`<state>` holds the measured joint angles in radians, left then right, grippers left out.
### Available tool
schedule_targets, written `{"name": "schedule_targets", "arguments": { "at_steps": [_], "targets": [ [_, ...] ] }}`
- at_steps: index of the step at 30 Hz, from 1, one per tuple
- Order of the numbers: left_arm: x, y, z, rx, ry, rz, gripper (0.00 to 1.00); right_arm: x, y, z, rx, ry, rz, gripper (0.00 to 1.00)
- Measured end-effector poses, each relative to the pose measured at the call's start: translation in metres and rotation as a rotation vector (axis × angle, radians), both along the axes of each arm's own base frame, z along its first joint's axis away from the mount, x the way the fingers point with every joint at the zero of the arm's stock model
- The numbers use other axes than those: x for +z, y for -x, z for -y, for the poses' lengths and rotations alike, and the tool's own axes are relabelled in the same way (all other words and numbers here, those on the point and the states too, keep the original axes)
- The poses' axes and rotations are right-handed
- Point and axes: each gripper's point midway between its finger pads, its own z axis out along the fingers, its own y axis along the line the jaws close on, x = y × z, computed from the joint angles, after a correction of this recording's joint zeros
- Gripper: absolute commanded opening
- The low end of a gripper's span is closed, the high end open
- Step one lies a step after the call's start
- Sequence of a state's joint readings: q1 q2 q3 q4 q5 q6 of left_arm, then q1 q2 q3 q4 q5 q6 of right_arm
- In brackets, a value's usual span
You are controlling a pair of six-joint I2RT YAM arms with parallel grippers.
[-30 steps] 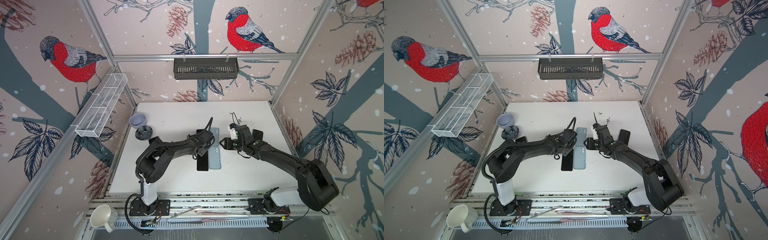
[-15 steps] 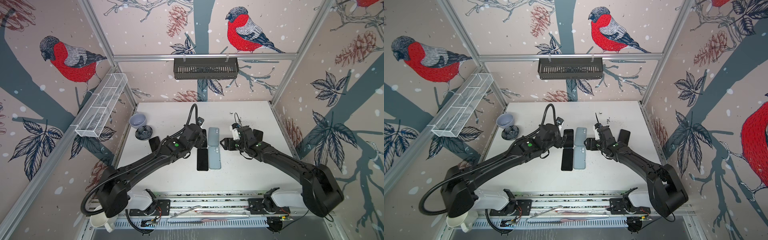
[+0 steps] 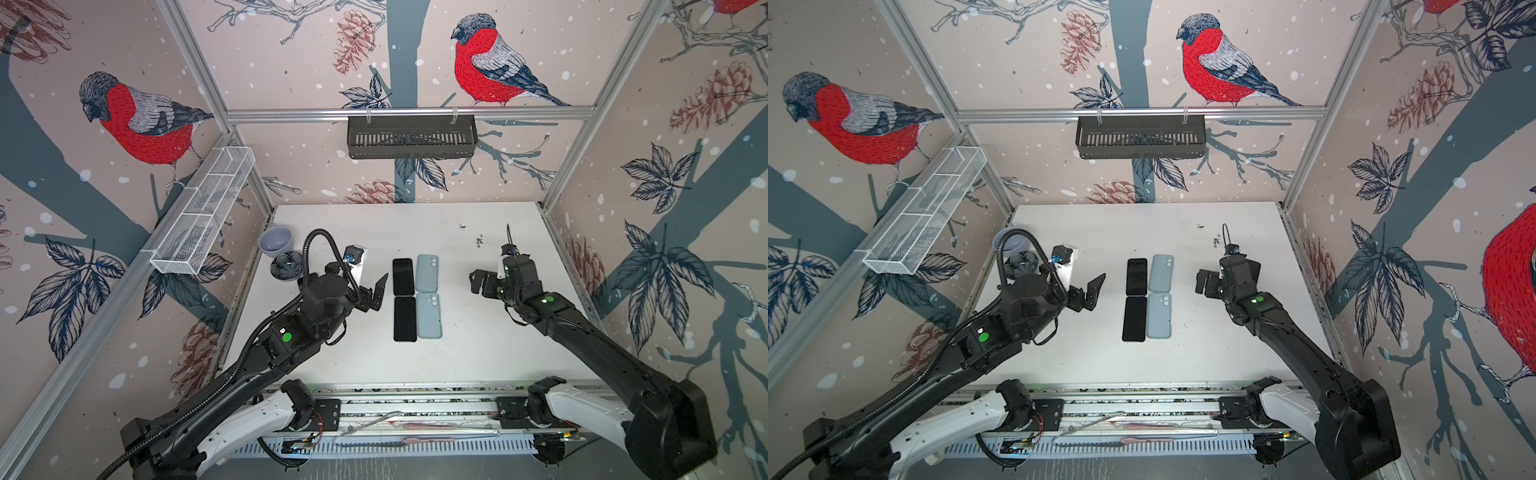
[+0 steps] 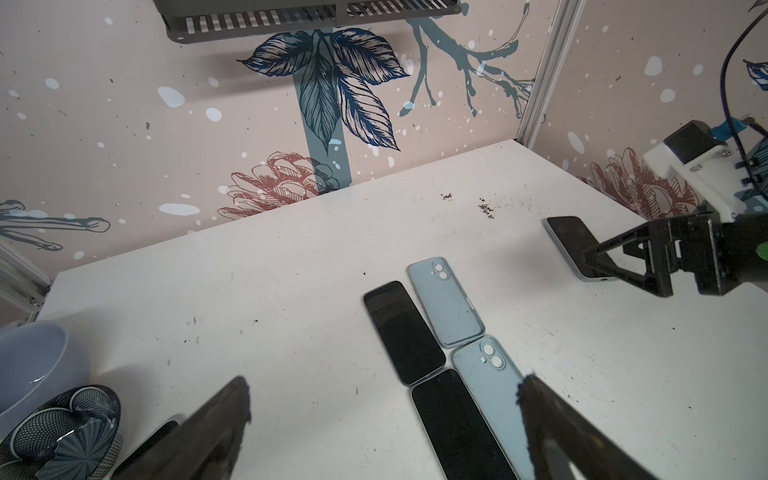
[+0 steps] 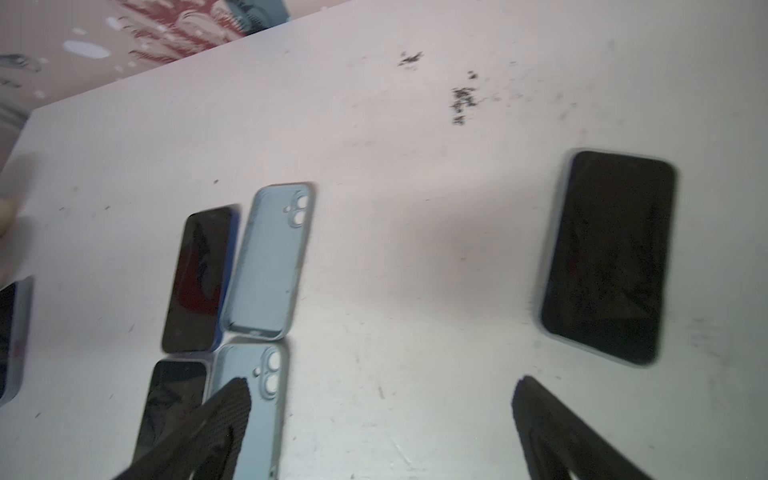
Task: Take the phone out of the phone case
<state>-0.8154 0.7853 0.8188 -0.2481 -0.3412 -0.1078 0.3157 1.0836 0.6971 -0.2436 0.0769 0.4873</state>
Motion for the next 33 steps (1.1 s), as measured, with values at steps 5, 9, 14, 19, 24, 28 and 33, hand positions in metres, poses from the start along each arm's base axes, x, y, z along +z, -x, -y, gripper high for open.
{"name": "schedule_targets", "arguments": {
  "at_steps": [5, 9, 14, 19, 24, 28, 33],
  "targets": [
    [-0.019, 0.008, -0.009, 0.003, -0.005, -0.018, 0.99, -0.015, -0.01, 0.054, -0.175, 0.034, -0.054, 1.0],
    [-0.02, 0.009, -0.009, 0.006, 0.003, -0.024, 0.99, -0.032, -0.015, 0.074, -0.222, 0.079, -0.117, 1.0],
    [-0.023, 0.008, -0.008, 0.007, 0.001, -0.033, 0.99, -0.058, -0.016, 0.093, -0.265, 0.124, -0.192, 1.0],
    [-0.025, 0.008, -0.008, 0.012, 0.01, -0.045, 0.99, -0.079, -0.018, 0.096, -0.274, 0.152, -0.245, 1.0],
    [-0.028, 0.008, -0.008, 0.015, 0.004, -0.058, 0.99, -0.096, -0.022, 0.096, -0.27, 0.162, -0.282, 1.0],
    [-0.03, 0.008, -0.008, 0.015, 0.003, -0.062, 0.99, -0.104, -0.027, 0.097, -0.272, 0.165, -0.299, 1.0],
    [-0.032, 0.007, -0.006, 0.013, 0.004, -0.071, 0.99, -0.113, -0.032, 0.098, -0.27, 0.171, -0.323, 1.0]
  ]
}}
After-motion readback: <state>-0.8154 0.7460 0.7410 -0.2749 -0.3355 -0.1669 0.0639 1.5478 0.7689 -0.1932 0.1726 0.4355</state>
